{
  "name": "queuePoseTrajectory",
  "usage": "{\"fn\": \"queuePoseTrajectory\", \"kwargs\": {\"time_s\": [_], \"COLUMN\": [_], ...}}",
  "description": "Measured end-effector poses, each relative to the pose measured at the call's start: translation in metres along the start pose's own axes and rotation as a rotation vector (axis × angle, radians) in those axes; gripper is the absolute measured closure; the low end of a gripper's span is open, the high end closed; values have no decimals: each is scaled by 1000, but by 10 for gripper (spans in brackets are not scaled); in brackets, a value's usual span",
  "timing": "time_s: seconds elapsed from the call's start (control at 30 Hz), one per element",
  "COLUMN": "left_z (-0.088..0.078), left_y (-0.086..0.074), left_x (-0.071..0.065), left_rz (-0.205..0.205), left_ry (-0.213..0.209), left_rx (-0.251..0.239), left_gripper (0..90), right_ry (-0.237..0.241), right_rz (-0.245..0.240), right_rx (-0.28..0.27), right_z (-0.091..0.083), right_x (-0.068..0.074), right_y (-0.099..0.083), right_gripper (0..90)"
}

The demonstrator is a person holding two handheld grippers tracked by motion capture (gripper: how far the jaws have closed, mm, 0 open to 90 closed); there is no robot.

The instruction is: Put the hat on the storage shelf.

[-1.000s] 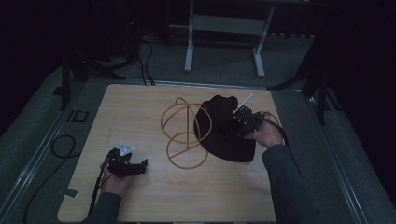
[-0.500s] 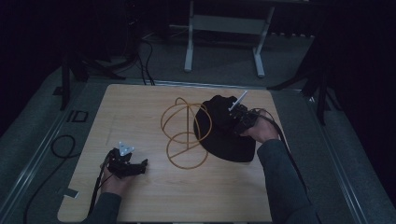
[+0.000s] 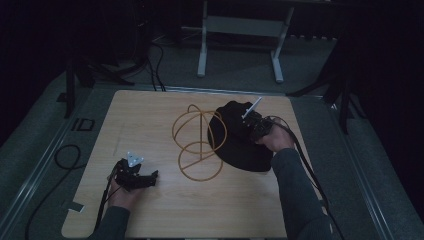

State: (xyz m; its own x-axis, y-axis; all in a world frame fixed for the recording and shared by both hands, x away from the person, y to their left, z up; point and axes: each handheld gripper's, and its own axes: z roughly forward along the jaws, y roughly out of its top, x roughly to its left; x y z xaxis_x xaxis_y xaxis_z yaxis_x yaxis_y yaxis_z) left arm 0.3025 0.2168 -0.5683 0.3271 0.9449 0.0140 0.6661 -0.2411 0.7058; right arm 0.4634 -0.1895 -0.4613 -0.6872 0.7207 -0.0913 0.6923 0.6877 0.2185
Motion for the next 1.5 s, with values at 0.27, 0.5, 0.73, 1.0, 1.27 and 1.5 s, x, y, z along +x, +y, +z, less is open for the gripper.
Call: {"fn": "queuePoseTrajectory", "kwargs": {"time_s": [0.27, 0.5, 0.73, 1.0, 1.27, 1.5], "left_z": [0, 0, 0, 0, 0, 0], "left_y": [0, 0, 0, 0, 0, 0], "left_x": [0, 0, 0, 0, 0, 0], "left_rz": [0, 0, 0, 0, 0, 0], "left_ry": [0, 0, 0, 0, 0, 0], "left_rx": [0, 1, 0, 0, 0, 1], "left_gripper": [94, 94, 94, 94, 93, 94], "right_ry": [-3, -4, -12, -6, -4, 3], "right_rz": [4, -3, -14, -27, -36, -47], "right_rx": [-10, -22, -31, -63, -92, -118], "right_z": [-4, -10, -19, -29, -39, -48], "right_x": [-1, 0, 3, 4, 5, 6], "right_y": [-3, -5, -7, -9, -13, -15], "right_gripper": [871, 876, 878, 879, 880, 881]}}
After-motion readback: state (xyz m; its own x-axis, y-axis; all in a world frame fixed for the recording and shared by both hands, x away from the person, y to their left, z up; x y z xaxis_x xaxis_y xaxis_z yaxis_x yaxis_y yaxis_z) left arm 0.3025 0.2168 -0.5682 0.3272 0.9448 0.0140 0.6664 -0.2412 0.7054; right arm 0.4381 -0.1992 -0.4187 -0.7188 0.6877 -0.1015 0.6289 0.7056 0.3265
